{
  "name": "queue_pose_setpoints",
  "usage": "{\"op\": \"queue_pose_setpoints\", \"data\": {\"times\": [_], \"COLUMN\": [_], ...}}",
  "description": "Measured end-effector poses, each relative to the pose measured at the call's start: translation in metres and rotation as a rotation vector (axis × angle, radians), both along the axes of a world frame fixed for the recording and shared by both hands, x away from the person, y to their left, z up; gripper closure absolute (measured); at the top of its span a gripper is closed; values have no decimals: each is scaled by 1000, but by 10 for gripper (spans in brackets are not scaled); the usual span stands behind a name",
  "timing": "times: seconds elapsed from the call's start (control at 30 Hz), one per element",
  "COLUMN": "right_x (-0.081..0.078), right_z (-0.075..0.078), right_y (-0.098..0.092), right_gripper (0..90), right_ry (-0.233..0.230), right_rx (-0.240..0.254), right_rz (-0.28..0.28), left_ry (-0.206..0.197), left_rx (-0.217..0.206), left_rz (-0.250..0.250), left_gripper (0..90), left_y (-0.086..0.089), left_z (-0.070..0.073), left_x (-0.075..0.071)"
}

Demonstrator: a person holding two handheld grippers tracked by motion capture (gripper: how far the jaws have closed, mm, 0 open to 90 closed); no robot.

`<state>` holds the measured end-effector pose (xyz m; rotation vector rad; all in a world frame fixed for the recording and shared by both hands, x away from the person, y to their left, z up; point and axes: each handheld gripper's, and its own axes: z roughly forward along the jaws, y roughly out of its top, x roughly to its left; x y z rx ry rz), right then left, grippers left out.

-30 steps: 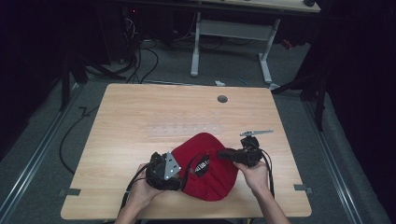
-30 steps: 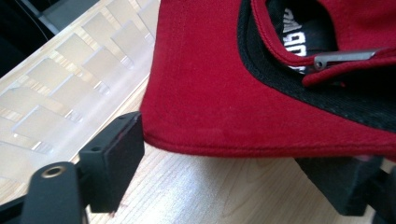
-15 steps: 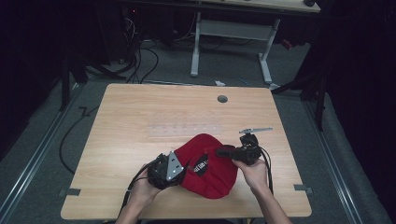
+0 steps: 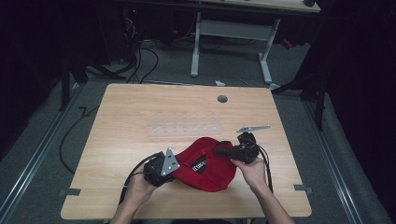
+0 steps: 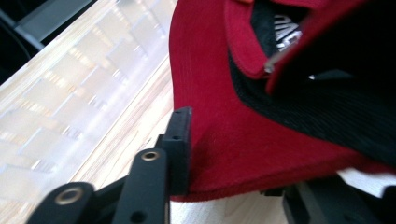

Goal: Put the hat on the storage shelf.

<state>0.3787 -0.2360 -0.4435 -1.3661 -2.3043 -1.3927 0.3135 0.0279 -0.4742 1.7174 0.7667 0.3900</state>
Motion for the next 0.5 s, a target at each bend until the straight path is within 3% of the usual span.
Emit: {"op": "queue_pose_setpoints", "data": {"times": [0.13, 0.23, 0.4, 0.5], "right_x": [3, 8, 15, 18], "right_z": [-2, -3, -13, -16], "right_y": [3, 3, 5, 4], "right_gripper": [785, 784, 786, 773], "right_ry": [-12, -4, 16, 36], "right_rx": [-10, -15, -12, 5], "right_rz": [-7, -11, -22, -27], "left_ry": [31, 95, 102, 100], "left_rx": [-4, -31, 25, 39], "left_rz": [-41, -68, -104, -125], "left_gripper": [725, 753, 793, 815], "left_y": [0, 2, -1, -3], "left_z": [1, -1, -2, 1], "left_x": [-1, 7, 5, 2]}}
